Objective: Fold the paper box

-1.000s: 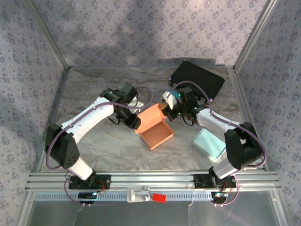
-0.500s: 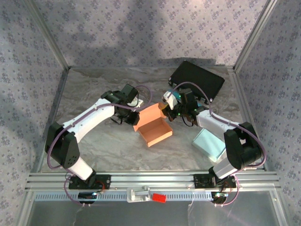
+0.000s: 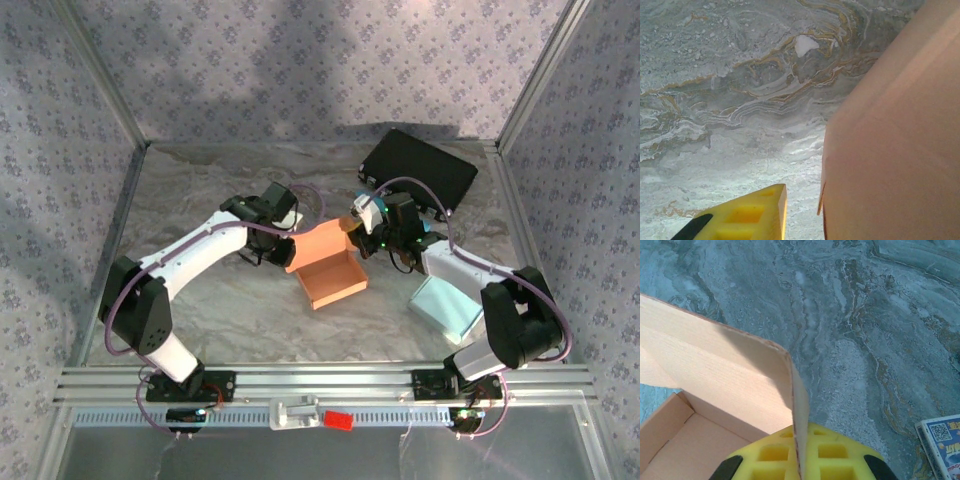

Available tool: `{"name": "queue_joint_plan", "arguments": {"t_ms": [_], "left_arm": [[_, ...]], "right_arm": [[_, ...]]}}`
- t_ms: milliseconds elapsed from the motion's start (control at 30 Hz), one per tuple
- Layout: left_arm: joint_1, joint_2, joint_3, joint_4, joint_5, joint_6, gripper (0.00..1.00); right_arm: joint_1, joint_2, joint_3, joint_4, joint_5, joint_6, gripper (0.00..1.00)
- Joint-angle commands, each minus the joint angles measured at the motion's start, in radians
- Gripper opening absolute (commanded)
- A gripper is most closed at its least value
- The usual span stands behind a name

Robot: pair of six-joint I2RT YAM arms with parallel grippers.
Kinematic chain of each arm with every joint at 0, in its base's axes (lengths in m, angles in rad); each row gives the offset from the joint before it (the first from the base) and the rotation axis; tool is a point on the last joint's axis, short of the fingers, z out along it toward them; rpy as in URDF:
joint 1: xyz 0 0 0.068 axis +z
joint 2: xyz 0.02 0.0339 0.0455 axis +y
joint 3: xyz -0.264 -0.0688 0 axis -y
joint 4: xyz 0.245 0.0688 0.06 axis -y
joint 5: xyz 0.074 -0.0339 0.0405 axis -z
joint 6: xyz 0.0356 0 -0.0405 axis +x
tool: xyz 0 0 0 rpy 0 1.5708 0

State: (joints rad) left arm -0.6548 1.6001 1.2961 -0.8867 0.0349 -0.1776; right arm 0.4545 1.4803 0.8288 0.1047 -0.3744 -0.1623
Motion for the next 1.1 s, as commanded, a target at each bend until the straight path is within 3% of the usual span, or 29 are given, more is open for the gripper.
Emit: {"name": "queue_joint_plan", "arguments": {"t_ms": [0, 267, 467, 700, 933, 1067], "left_arm": [[-0.002, -0.008, -0.001, 0.029, -0.002, -0.004, 0.26], [-0.005, 0.003, 0.008, 0.045, 0.021, -0.022, 0.21], [-0.005, 0.026, 0.018, 0.045, 0.03, -0.065, 0.0], [-0.003, 0.027, 0.055, 0.1, -0.093, -0.263, 0.0], [0.045, 0.089, 0.159, 0.169, -0.13, -0.329, 0.0], [0.088, 0.122, 0.177, 0.274, -0.142, -0.346, 0.0]], "right_arm": [[0.009, -0.024, -0.009, 0.009, 0.017, 0.02, 0.0], [0.018, -0.024, -0.008, 0.006, 0.028, 0.027, 0.0], [0.029, -0.026, -0.014, 0.027, 0.085, 0.079, 0.0], [0.085, -0.044, -0.044, 0.129, 0.318, 0.319, 0.0], [0.155, 0.011, -0.057, 0.32, 0.507, 0.48, 0.0], [0.159, 0.095, -0.026, 0.423, 0.555, 0.535, 0.0]]}}
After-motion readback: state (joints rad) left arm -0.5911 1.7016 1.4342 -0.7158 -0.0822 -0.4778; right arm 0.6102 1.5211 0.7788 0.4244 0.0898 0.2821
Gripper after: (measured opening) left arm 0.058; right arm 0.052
